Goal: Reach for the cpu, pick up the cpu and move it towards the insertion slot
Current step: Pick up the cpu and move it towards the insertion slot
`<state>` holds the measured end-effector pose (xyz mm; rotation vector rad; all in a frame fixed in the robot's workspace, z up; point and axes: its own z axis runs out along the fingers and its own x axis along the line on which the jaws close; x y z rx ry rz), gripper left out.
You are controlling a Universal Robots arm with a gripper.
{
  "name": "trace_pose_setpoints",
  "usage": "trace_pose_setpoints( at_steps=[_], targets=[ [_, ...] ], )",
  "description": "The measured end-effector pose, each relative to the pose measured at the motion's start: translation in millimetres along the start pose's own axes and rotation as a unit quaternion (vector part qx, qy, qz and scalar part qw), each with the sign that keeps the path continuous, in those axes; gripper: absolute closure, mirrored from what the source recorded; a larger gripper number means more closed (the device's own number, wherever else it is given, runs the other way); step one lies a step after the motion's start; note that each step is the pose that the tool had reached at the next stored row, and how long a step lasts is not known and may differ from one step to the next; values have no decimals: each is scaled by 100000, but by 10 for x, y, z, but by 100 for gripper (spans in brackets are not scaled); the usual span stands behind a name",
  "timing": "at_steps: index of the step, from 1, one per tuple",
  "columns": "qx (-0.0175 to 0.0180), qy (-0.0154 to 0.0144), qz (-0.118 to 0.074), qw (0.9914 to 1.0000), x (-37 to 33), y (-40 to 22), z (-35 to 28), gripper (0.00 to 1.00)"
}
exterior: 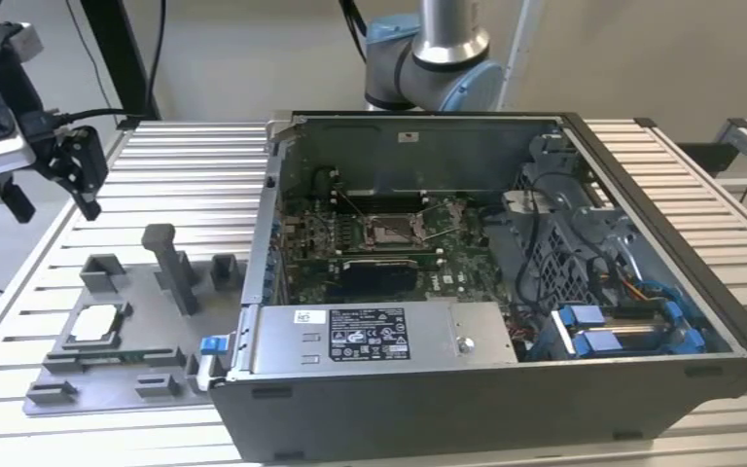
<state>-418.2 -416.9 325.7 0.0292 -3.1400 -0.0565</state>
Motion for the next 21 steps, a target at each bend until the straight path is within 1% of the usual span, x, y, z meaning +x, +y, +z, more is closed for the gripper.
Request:
trace_pose_setpoints(
  at_steps=[11,17,21],
  targets=[
    [69,3,1,100000,34,-10,191,0],
    [67,-1,5,100000,40,-22,297,0],
    [77,10,4,100000,44,-48,351,0]
  ],
)
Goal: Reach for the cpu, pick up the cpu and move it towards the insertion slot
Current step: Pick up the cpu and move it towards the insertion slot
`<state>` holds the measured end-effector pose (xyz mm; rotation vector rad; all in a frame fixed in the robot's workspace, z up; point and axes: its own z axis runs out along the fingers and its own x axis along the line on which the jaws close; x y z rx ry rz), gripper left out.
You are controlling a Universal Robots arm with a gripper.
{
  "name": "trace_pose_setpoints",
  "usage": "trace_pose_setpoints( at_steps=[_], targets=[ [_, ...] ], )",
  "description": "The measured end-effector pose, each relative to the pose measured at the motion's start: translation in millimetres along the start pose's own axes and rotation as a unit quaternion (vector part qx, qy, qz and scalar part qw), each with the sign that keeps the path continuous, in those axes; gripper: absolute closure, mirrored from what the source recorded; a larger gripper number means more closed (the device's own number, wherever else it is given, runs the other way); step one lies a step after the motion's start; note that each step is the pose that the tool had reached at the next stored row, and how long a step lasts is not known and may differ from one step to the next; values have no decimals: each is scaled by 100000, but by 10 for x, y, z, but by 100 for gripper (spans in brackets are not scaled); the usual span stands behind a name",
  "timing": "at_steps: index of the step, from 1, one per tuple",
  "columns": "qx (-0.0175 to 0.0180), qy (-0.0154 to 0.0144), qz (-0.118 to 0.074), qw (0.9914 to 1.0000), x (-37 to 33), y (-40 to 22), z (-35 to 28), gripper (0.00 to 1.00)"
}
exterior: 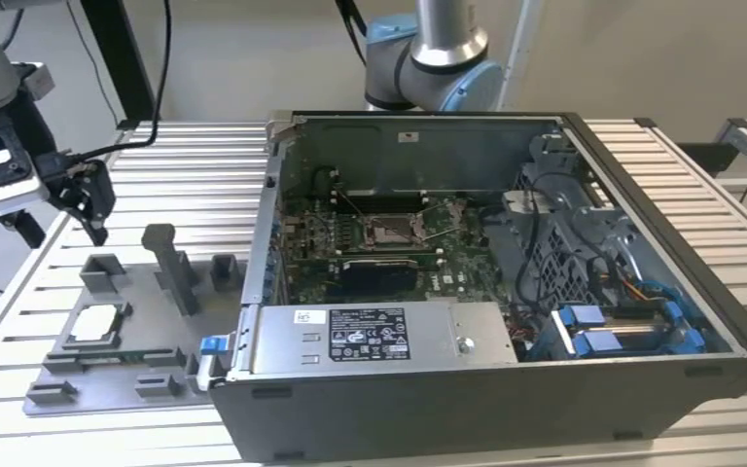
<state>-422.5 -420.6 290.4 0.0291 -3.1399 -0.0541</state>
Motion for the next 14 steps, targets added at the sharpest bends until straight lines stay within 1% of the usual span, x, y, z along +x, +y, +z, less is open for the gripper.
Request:
trace_pose_setpoints(
  at_steps=[6,14],
  targets=[
    [-4,-9,-2,100000,3,-70,69,0],
    [-12,-18,-3,100000,8,-166,180,0]
  ],
)
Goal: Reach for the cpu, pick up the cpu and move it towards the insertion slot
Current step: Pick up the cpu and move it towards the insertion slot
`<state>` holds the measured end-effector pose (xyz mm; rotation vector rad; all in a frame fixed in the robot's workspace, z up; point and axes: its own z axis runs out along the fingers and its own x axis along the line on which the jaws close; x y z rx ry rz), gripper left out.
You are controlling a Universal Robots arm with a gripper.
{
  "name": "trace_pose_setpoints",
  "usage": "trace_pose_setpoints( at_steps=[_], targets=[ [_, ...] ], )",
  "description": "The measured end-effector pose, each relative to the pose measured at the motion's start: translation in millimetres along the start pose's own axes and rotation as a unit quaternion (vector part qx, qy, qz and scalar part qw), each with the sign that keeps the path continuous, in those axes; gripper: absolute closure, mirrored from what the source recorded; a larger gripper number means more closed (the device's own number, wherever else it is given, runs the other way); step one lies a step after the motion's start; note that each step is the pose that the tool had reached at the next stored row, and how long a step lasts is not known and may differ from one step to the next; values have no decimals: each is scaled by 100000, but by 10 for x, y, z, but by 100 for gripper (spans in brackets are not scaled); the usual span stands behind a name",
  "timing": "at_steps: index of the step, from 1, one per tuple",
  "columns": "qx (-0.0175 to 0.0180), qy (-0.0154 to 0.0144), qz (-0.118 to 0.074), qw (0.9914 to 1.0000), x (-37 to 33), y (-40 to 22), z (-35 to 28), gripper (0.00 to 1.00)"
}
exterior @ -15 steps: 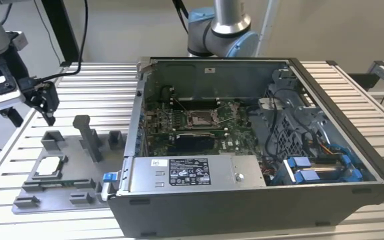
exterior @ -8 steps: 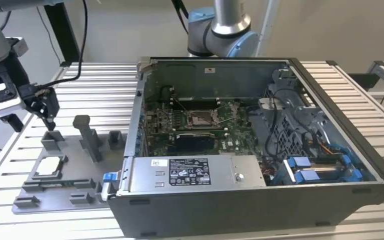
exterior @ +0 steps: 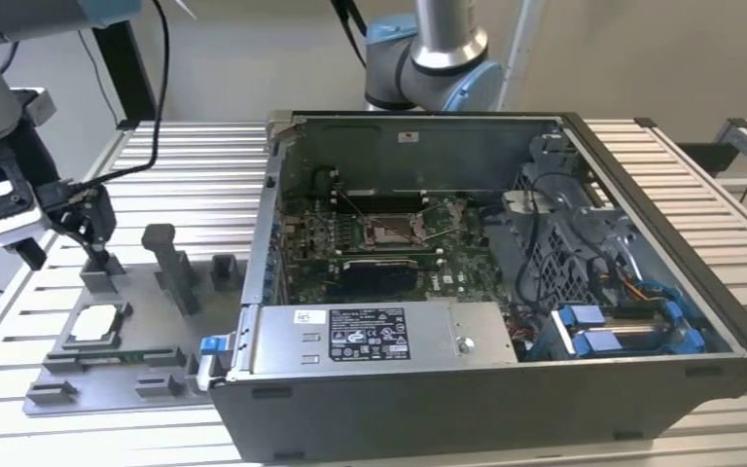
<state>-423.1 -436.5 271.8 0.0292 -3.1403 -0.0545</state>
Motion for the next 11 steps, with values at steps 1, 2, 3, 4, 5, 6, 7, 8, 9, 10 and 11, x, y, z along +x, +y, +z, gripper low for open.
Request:
trace_pose_setpoints(
  at_steps=[1,2,3,4,5,6,7,8,9,10,11],
  targets=[
    [5,7,3,100000,0,-7,11,0],
    [5,7,3,100000,1,-13,23,0],
    [7,8,1,100000,1,-21,35,0],
    [8,12,2,100000,1,-28,48,0],
    [7,9,2,100000,1,-36,62,0],
    [10,15,4,100000,2,-43,76,0],
    [7,7,3,100000,2,-52,92,0],
    [7,7,0,100000,2,-61,107,0],
    [11,15,0,100000,3,-69,122,0],
    [7,9,0,100000,3,-78,138,0],
    [8,11,2,100000,3,-87,154,0]
  ],
)
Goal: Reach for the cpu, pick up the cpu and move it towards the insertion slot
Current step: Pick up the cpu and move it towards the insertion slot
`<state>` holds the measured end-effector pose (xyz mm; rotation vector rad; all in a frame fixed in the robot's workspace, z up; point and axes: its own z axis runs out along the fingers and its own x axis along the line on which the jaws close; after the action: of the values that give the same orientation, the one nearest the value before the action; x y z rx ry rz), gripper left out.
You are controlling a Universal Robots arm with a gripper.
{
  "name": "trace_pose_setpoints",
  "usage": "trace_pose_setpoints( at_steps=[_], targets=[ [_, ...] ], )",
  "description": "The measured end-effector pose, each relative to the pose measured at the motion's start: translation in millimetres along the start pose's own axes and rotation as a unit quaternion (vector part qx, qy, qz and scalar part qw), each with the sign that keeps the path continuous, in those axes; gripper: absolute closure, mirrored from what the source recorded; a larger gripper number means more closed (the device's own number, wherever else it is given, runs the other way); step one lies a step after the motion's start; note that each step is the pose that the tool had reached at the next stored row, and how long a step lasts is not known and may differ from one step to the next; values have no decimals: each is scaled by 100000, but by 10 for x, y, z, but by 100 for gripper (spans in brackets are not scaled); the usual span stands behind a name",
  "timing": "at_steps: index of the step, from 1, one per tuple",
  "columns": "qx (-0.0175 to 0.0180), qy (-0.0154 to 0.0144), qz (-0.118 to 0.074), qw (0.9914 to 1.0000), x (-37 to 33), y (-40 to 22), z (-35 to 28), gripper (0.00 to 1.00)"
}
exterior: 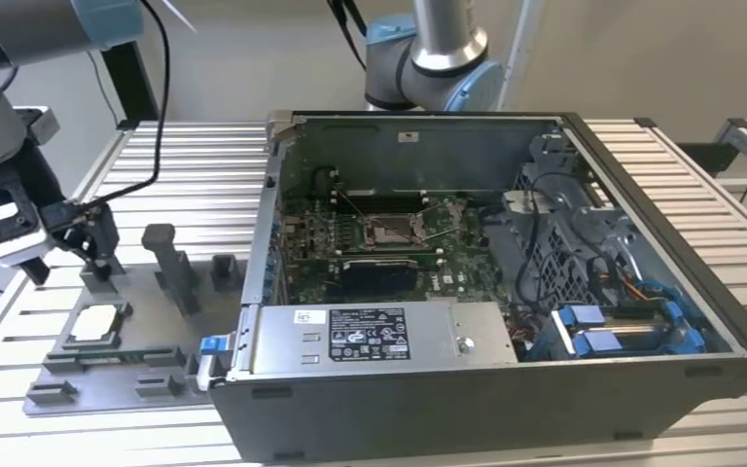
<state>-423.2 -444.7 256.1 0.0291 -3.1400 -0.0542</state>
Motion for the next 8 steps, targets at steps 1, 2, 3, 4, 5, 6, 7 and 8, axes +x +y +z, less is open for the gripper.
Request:
trace_pose_setpoints(
  at_steps=[1,2,3,4,5,6,7,8],
  targets=[
    [-1,-3,-1,100000,0,-9,18,0],
    [-7,-14,1,100000,-1,-15,37,0],
    [-5,-10,2,100000,0,-20,55,0],
    [-1,-2,2,100000,0,-25,72,0],
    [2,-1,1,100000,0,-30,90,0],
    [1,-1,0,100000,0,-35,108,0],
    [1,-3,-1,100000,0,-41,126,0],
    [3,1,1,100000,1,-46,144,0]
  ],
)
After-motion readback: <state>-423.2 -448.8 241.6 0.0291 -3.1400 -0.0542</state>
